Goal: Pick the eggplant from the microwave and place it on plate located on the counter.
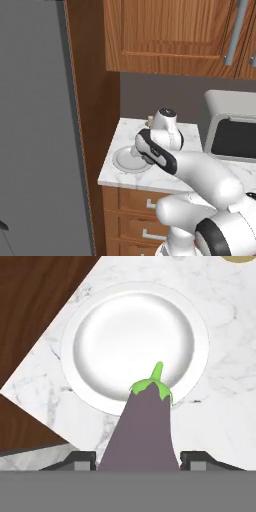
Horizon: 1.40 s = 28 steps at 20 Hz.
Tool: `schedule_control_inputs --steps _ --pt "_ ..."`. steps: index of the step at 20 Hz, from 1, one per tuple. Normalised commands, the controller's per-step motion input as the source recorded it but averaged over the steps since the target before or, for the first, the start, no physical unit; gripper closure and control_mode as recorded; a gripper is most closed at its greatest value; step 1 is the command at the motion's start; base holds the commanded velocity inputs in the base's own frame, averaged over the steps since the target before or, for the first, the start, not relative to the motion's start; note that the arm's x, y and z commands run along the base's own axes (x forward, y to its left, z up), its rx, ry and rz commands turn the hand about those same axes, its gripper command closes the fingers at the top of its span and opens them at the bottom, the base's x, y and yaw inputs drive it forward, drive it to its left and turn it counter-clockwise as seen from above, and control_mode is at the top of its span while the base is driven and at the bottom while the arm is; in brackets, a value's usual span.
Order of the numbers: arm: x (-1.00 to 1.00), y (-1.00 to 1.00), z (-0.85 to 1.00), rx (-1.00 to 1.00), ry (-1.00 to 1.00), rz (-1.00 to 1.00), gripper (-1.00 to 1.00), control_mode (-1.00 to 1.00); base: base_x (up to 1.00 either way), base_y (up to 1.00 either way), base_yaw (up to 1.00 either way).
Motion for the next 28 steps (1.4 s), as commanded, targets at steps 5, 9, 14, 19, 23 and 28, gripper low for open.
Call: schedule_control_inputs --steps 5,9,14,19,23,28 --pt "0.42 0.16 -0.27 0.0 0.01 0.0 1.0 -1.0 0.0 0.0 0.0" --pt "0.51 0.02 -0.17 0.0 0.0 0.0 1.0 -1.0 0.0 0.0 0.0" --pt "0.33 0.0 -0.27 0.0 0.0 0.0 1.0 -1.0 0.0 0.0 0.0" --pt "0.17 0.0 -0.38 0.0 0.0 0.0 1.0 -1.0 0.0 0.0 0.0" --pt "0.03 0.0 -0.03 0.0 0.0 0.0 -1.0 -1.0 0.0 0.0 0.0" --pt "0.0 0.0 0.0 0.0 0.0 0.0 -1.0 -1.0 0.0 0.0 0.0"
